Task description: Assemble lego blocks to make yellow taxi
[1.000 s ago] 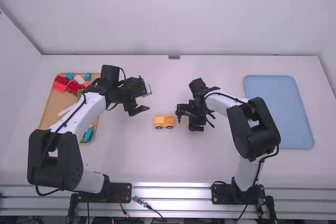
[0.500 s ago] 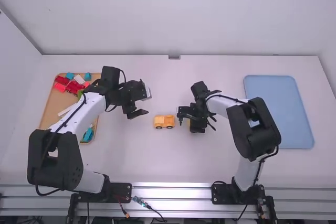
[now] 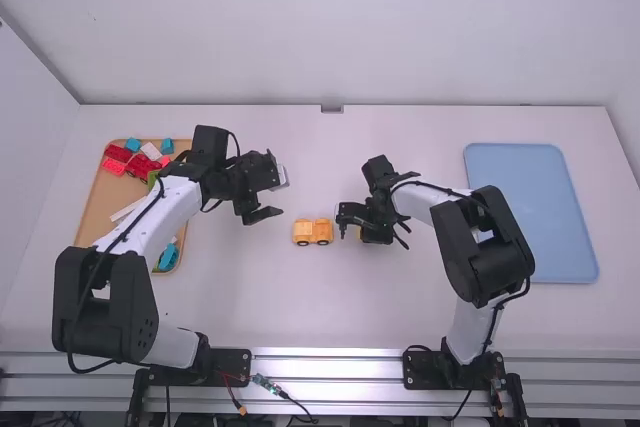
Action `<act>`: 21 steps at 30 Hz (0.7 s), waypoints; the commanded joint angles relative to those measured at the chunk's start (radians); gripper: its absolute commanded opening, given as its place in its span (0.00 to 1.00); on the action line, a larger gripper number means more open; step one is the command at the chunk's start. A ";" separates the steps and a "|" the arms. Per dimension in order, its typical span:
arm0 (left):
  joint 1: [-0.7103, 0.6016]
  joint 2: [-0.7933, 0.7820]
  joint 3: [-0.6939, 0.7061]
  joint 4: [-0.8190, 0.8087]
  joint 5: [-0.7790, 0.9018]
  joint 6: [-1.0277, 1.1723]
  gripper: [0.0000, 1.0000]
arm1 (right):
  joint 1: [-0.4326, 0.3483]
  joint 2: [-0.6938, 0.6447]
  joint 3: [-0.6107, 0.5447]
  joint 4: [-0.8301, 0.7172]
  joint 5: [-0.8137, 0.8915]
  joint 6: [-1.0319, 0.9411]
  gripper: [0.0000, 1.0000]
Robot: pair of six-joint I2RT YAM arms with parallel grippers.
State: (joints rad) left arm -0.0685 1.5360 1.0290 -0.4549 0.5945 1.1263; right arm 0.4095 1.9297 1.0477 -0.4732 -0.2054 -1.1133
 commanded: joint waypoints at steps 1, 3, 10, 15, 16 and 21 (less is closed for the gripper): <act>-0.003 -0.020 -0.010 0.003 0.022 0.013 0.99 | 0.004 0.011 -0.006 -0.002 -0.003 0.074 0.30; -0.003 -0.020 -0.009 0.011 0.022 0.013 0.99 | 0.004 0.011 -0.006 -0.002 -0.002 0.130 0.23; -0.003 -0.020 -0.010 0.050 0.023 0.016 0.99 | 0.005 0.011 -0.006 0.006 -0.007 0.404 0.00; -0.003 -0.020 -0.009 0.066 0.023 0.013 0.99 | 0.004 0.011 -0.006 0.009 -0.006 0.647 0.00; -0.003 -0.020 -0.010 0.068 0.023 0.013 0.99 | 0.004 0.011 -0.006 0.014 -0.003 0.700 0.00; -0.003 -0.020 -0.009 0.072 0.036 0.016 0.99 | 0.005 0.011 -0.006 0.048 -0.003 0.983 0.00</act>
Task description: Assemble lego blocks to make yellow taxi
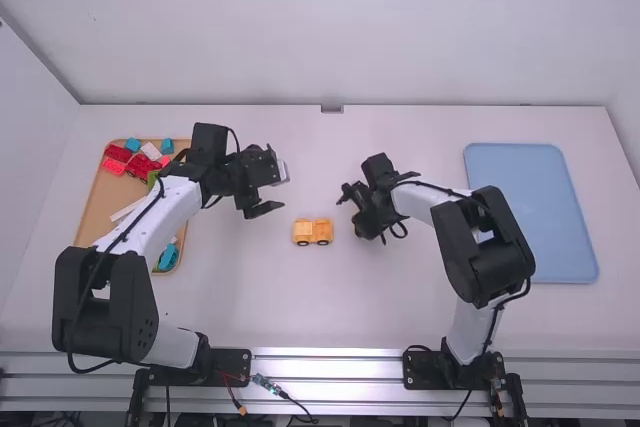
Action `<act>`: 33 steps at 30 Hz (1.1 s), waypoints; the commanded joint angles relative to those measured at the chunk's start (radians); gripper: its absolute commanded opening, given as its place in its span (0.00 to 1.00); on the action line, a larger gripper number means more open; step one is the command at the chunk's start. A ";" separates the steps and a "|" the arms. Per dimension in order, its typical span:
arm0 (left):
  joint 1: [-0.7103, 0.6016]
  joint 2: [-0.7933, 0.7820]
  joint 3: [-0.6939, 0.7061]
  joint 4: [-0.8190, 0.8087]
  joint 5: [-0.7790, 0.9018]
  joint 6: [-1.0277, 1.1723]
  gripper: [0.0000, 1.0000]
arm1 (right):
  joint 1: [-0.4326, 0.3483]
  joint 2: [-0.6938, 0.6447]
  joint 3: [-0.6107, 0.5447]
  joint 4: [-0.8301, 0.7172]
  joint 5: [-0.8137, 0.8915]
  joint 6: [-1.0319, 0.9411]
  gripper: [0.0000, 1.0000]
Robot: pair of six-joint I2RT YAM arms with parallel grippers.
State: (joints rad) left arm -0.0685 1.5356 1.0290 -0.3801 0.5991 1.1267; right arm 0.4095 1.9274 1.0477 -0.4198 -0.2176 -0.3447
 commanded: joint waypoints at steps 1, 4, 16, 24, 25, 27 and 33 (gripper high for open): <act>-0.003 -0.020 -0.010 -0.003 0.041 0.016 0.99 | 0.003 0.013 -0.006 -0.002 0.010 0.278 0.00; -0.003 -0.020 -0.010 -0.003 0.040 0.016 0.99 | 0.002 0.013 -0.006 -0.004 0.010 0.423 0.00; -0.004 -0.020 -0.010 -0.005 0.041 0.011 0.99 | -0.068 0.013 -0.006 -0.058 -0.030 0.865 0.00; -0.001 -0.020 -0.010 -0.004 0.041 -0.006 0.99 | -0.081 0.013 -0.006 0.035 -0.060 1.031 0.00; -0.005 -0.020 -0.010 -0.004 0.040 -0.007 0.99 | -0.072 0.012 -0.006 0.046 -0.019 1.084 0.00; -0.002 -0.020 -0.010 -0.003 0.040 -0.007 0.99 | -0.064 0.010 -0.006 0.048 0.003 1.138 0.00; -0.005 -0.020 -0.010 -0.003 0.041 -0.007 0.99 | -0.041 0.010 -0.006 0.047 0.008 1.247 0.00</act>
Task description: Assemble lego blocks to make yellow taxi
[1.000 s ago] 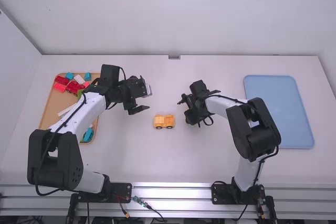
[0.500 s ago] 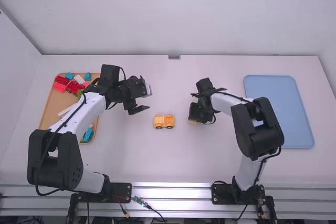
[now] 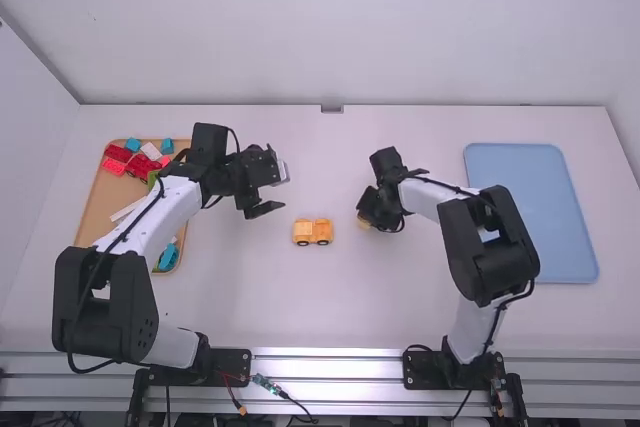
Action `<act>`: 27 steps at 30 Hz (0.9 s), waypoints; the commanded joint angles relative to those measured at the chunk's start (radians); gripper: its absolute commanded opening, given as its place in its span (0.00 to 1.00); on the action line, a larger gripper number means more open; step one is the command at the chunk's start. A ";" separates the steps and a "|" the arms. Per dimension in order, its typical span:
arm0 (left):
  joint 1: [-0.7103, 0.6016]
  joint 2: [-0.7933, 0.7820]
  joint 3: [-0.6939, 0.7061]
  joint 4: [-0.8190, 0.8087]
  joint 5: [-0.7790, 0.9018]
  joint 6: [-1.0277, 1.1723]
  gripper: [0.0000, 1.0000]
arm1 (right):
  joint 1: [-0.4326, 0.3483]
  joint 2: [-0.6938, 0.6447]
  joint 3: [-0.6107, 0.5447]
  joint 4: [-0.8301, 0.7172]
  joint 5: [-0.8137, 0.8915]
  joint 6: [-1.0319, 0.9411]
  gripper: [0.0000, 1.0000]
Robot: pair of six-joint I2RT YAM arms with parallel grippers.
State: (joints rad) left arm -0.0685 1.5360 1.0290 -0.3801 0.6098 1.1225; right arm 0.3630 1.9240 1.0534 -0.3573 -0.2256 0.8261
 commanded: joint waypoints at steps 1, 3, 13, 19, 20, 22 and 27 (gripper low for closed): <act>-0.005 -0.020 -0.010 -0.004 0.030 -0.003 0.99 | 0.003 0.013 -0.011 -0.017 -0.008 0.081 0.00; -0.005 -0.020 -0.010 -0.004 0.030 -0.003 0.99 | -0.004 0.013 -0.011 -0.018 -0.046 0.097 0.00; 0.000 -0.020 -0.010 -0.003 0.064 -0.002 0.99 | -0.020 0.013 -0.012 -0.053 -0.014 0.272 0.00; 0.002 -0.020 -0.010 -0.004 0.064 -0.003 0.99 | -0.011 0.013 -0.012 -0.169 0.163 0.573 0.00; 0.002 -0.020 -0.010 -0.004 0.063 -0.002 0.99 | -0.008 0.013 -0.012 -0.181 0.178 0.599 0.00; 0.002 -0.020 -0.010 -0.003 0.064 -0.002 0.99 | -0.009 0.013 -0.012 -0.219 0.209 0.673 0.00; -0.005 -0.020 -0.010 -0.004 0.064 -0.002 0.99 | 0.019 0.013 -0.012 -0.278 0.235 0.816 0.00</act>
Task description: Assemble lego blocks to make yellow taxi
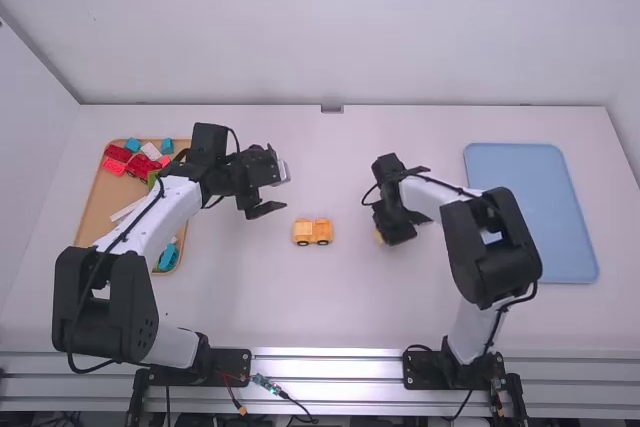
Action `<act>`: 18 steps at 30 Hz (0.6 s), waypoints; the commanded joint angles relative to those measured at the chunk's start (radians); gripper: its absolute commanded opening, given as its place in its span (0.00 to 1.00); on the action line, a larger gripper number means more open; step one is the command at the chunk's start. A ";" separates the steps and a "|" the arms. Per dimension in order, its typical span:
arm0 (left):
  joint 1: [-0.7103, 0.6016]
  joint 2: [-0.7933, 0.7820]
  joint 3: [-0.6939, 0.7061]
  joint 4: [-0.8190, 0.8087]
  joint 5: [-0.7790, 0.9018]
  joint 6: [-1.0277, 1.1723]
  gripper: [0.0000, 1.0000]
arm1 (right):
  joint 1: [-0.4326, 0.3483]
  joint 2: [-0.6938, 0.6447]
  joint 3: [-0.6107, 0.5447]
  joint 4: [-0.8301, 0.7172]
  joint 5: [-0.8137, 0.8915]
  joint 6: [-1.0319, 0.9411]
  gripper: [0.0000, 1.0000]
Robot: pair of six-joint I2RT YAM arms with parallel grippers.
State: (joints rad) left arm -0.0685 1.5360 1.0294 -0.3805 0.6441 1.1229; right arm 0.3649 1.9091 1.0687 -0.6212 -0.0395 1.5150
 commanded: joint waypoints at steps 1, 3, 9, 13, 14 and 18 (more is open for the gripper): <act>-0.005 -0.020 -0.010 -0.003 0.029 -0.003 0.99 | 0.023 0.028 -0.026 -0.017 0.059 0.153 0.00; 0.000 -0.020 -0.010 -0.003 0.030 -0.003 0.99 | 0.023 0.028 -0.027 -0.015 0.083 0.188 0.00; -0.001 -0.020 -0.010 -0.007 0.029 -0.003 0.99 | 0.050 0.028 -0.027 0.023 0.082 0.291 0.00; 0.000 -0.020 -0.010 -0.007 0.030 -0.003 0.99 | 0.060 0.028 -0.027 0.061 0.082 0.306 0.00; -0.001 -0.020 -0.010 -0.008 0.029 -0.003 0.99 | 0.069 0.028 -0.027 0.075 0.082 0.307 0.00; 0.000 -0.020 -0.010 -0.007 0.030 -0.003 0.99 | 0.074 0.028 -0.027 0.086 0.090 0.316 0.17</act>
State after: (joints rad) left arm -0.0685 1.5356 1.0290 -0.3836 0.6472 1.1225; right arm 0.4320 1.9091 1.0615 -0.5339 0.0547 1.8015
